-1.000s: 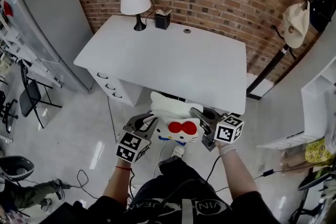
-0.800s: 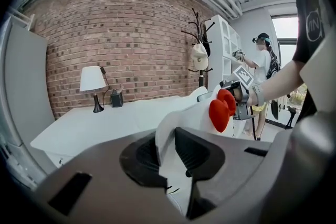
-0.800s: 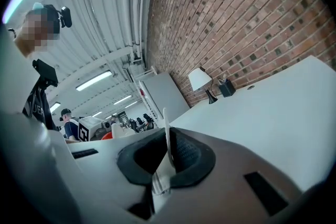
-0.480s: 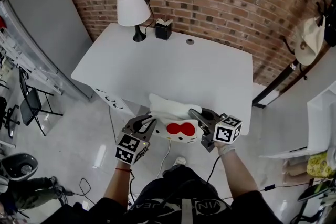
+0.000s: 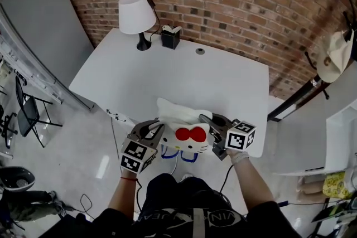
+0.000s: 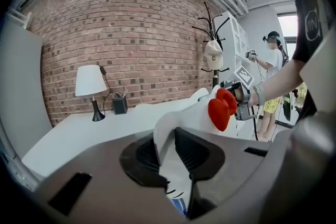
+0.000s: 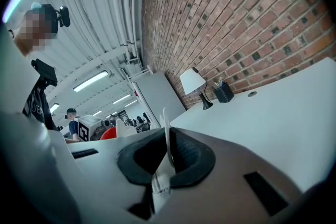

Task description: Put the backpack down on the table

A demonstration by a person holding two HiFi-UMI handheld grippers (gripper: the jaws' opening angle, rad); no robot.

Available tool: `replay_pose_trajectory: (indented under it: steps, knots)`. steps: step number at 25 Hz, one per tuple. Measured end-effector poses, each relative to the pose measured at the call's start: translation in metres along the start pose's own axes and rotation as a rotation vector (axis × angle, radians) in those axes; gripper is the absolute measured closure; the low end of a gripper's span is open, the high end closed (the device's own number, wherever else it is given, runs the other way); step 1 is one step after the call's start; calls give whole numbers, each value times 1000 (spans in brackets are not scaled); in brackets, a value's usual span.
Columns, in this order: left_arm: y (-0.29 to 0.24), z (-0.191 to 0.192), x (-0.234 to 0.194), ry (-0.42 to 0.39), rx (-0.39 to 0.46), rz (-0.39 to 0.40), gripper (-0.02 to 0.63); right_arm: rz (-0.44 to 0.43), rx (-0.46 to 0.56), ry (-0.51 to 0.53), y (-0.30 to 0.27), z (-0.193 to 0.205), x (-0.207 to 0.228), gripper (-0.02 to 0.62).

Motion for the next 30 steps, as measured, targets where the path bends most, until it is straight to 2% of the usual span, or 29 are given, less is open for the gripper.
replay_pose_trajectory:
  steps: [9, 18, 24, 30]
  knots:
    - [-18, -11, -18, -6, 6, 17, 545, 9, -30, 0, -12, -7, 16, 586]
    - [-49, -22, -50, -1, -8, 105, 545, 32, -74, -53, -34, -15, 43, 586]
    - [-66, -43, -80, -15, 14, 120, 545, 24, 6, -90, -50, -42, 56, 586]
    - [-91, -55, -103, -34, 16, 136, 545, 44, 34, -68, -66, -61, 78, 585]
Point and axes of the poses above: the fingertips, and each gripper's own axes: y backward along the fingers, x to its right, z out of its underside, the point moved 4 cm from there along y, backward along the fingers, and after that the axes turned 4 degrees about z, right-handed, at the moved point
